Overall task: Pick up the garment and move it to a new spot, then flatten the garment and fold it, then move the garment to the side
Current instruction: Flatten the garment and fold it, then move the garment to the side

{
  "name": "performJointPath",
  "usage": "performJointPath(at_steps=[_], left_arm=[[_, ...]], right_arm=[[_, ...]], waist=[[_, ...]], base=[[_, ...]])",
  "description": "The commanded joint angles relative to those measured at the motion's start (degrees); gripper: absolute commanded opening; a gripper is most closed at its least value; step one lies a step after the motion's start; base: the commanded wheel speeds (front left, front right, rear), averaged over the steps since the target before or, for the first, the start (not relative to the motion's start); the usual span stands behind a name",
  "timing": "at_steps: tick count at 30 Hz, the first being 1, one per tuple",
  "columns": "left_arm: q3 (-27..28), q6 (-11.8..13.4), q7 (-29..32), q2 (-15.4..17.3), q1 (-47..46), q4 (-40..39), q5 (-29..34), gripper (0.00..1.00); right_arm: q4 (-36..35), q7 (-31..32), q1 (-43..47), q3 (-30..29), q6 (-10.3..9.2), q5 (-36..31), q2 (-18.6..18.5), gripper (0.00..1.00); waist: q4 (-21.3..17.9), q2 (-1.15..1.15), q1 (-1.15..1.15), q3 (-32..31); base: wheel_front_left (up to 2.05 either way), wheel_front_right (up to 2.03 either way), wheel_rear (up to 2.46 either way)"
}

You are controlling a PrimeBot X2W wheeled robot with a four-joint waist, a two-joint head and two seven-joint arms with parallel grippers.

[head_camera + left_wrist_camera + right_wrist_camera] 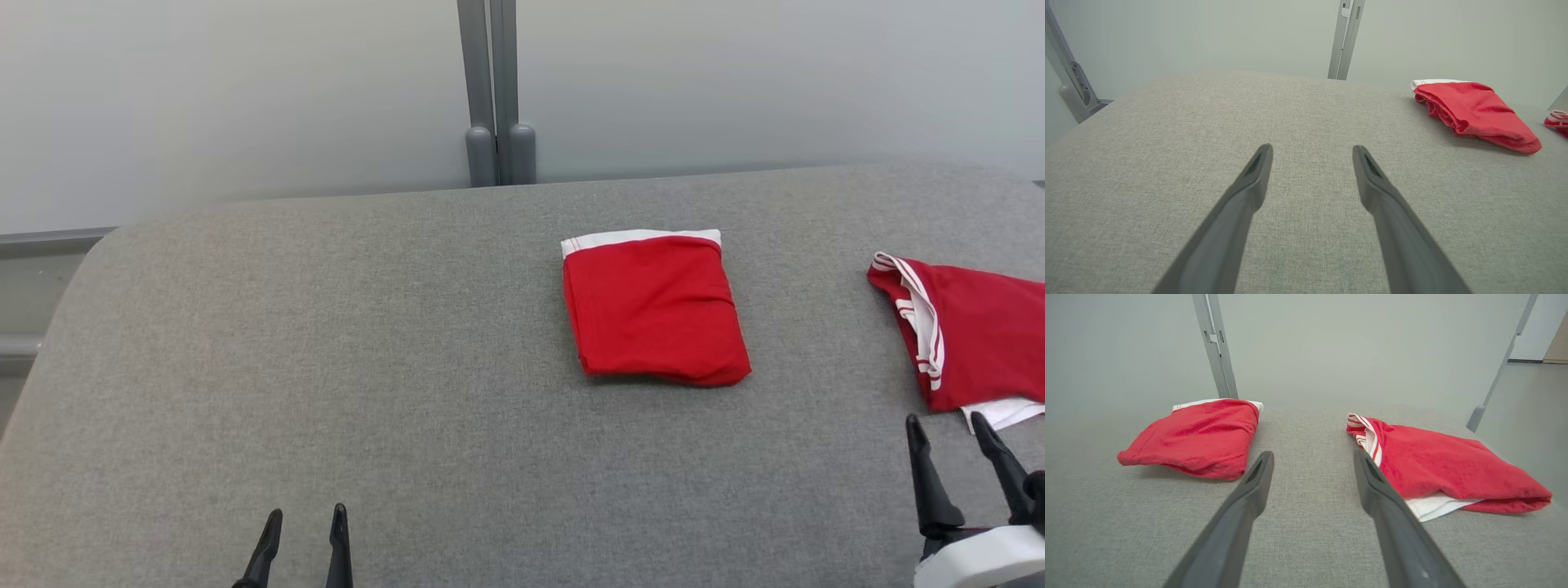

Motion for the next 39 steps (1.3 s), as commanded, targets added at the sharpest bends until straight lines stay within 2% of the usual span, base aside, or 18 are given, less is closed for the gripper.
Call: performJointPath(at_steps=[1,5,9,13,18,23,28,33,35,37,39], left_arm=[[0.23,-0.56,-0.02,0.15,0.45,0.02,0.48,1.00],[0.20,-1.21,-0.02,0.15,-0.74,-0.17,-0.01,1.00],[-0.11,-1.25,-0.02,0.15,-1.41,-0.46,0.04,1.00],[-0.64,-1.14,-0.02,0.14,-3.82,-1.45,0.33,1.00],[-3.98,-1.11,-0.02,0.14,-10.10,-1.59,0.59,1.00],[-8.70,-0.11,-0.02,0.18,-15.19,-0.12,-1.03,1.00],[-11.20,1.03,-0.02,0.15,-17.09,0.58,-2.40,1.00],[-11.02,1.74,-0.02,0.12,-16.86,0.39,-2.74,1.00],[-10.87,1.99,-0.01,0.12,-16.68,0.25,-2.74,1.00],[-10.38,2.28,-0.02,0.13,-16.66,-0.26,-3.08,1.00],[-10.01,2.48,-0.02,0.13,-16.41,-0.45,-3.02,1.00]], right_arm=[[-0.06,-0.16,0.50,-1.15,-0.01,-0.36,0.36,1.00],[-0.28,-0.16,1.25,-2.97,-0.01,-0.87,1.95,1.00],[0.33,-0.16,0.40,-2.33,-0.01,-0.62,3.22,1.00],[1.69,-0.06,-6.31,-0.05,0.00,5.09,3.97,1.00],[4.86,10.40,-21.53,3.58,0.01,9.06,0.92,1.00],[14.92,24.22,-34.31,5.11,-0.02,11.12,0.12,1.00],[23.57,29.78,-39.89,6.79,0.00,12.66,-0.44,1.00],[29.36,32.33,-42.20,8.33,0.00,15.98,0.97,1.00],[29.98,31.47,-42.94,8.49,0.00,18.01,0.97,0.00],[28.86,29.83,-43.35,8.12,0.00,20.35,1.48,0.00],[26.29,28.33,-43.45,7.68,0.00,22.51,0.30,0.00]], waist=[[-0.12,0.00,0.00,-0.13],[-0.27,0.00,0.00,0.28],[-0.57,0.00,0.00,0.99],[-0.14,0.00,0.00,4.96],[2.40,0.00,0.00,13.72],[7.19,0.00,0.00,18.08],[10.74,0.00,0.00,19.45],[11.23,0.00,0.00,19.62],[10.43,0.00,0.00,19.74],[8.76,0.00,0.00,19.82],[6.46,0.00,0.00,19.76]], base=[[0.00,0.00,0.00],[0.00,0.00,0.00],[0.00,0.00,0.00],[0.00,0.00,0.00],[0.00,0.00,0.00],[0.00,0.00,0.00],[0.00,0.00,0.00],[0.00,0.00,0.00],[0.00,0.00,0.00],[0.00,0.00,0.00],[0.00,0.00,0.00]])
